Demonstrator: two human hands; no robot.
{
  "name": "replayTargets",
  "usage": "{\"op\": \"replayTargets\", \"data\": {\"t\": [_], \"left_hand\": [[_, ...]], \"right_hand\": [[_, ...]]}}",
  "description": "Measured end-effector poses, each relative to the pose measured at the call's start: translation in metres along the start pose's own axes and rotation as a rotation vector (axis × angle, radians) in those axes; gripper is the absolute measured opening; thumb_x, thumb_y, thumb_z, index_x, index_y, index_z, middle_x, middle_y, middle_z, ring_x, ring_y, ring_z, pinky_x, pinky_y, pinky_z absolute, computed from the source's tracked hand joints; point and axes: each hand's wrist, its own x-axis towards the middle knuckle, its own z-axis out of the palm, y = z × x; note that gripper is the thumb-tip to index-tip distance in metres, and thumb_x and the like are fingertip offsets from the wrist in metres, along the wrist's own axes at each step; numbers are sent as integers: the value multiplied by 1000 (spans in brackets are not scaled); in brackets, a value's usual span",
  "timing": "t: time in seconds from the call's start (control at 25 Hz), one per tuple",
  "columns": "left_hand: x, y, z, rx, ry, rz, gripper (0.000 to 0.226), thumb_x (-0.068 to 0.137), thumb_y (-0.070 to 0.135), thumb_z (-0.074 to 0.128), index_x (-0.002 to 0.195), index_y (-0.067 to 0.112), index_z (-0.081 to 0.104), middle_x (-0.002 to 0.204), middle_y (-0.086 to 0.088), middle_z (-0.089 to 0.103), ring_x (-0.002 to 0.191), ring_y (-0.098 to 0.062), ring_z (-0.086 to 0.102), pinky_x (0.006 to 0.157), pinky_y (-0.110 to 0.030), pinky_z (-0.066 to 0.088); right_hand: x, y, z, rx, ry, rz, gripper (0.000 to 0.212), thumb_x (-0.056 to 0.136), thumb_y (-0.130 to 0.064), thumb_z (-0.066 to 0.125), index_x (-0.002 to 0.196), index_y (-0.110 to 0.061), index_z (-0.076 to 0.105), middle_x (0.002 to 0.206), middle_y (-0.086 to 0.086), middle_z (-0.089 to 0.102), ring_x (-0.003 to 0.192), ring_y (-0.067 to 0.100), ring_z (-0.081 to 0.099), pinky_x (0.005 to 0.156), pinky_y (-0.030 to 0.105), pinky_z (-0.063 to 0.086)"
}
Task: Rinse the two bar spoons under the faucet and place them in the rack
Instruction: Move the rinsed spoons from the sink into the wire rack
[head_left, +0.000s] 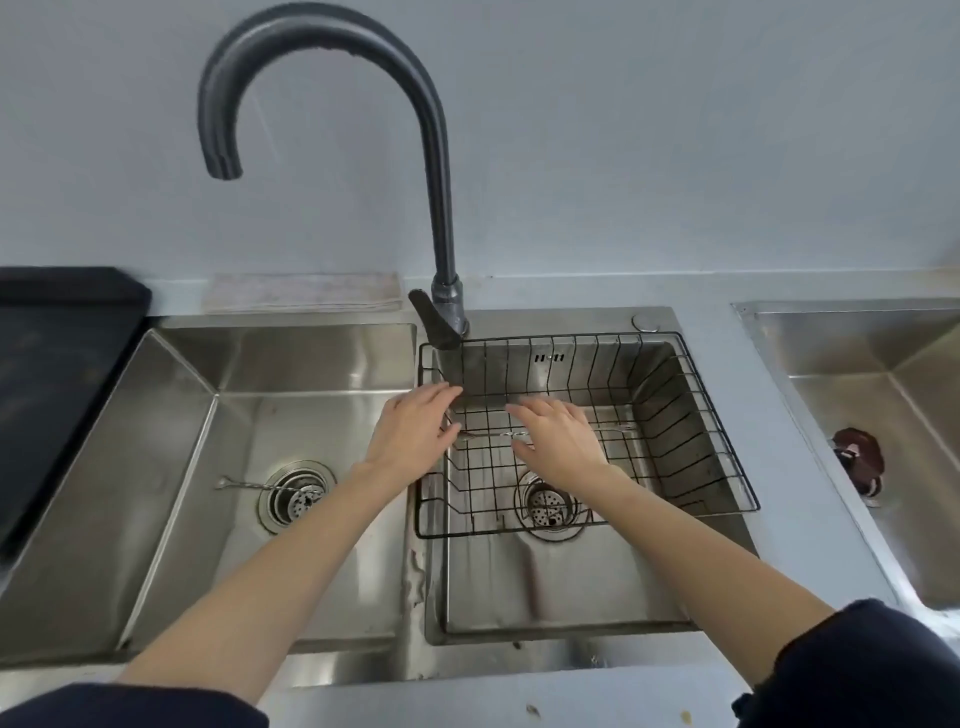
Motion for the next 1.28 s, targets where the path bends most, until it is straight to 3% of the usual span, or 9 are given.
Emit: {"op": "replayTargets", "data": {"t": [0.2, 0.56, 1.16, 1.28], "left_hand": [[-34, -38, -22, 42, 5, -48, 58, 91, 33, 46, 143, 19, 24, 152, 0, 29, 140, -16, 26, 115, -39, 20], [-68, -135, -38, 134, -173, -131, 72, 90, 44, 44, 146, 19, 7, 158, -3, 12, 146, -21, 8, 118, -46, 7], [-74, -253, -3, 26, -453, -163, 76, 89, 43, 47, 146, 19, 4, 158, -6, 5, 146, -26, 3, 119, -46, 7], [-70, -271, 15, -7, -517, -174, 74, 88, 42, 49, 146, 20, 7, 158, -7, 9, 146, -26, 7, 119, -47, 9]], "right_hand": [[4, -56, 5, 26, 42, -59, 49, 95, -28, 44, 141, -20, 31, 155, 4, 26, 145, 21, 16, 118, 40, 12], [27, -145, 34, 47, 71, -80, 55, 92, -28, 49, 142, -17, 29, 154, 6, 25, 144, 20, 17, 118, 40, 11], [88, -216, 116, 3, -221, 36, 56, 91, -27, 51, 142, -17, 28, 154, 6, 27, 144, 22, 19, 119, 39, 10], [101, -219, 134, 14, -260, 78, 53, 91, -24, 50, 140, -17, 31, 151, 7, 33, 141, 22, 26, 118, 37, 15]]}}
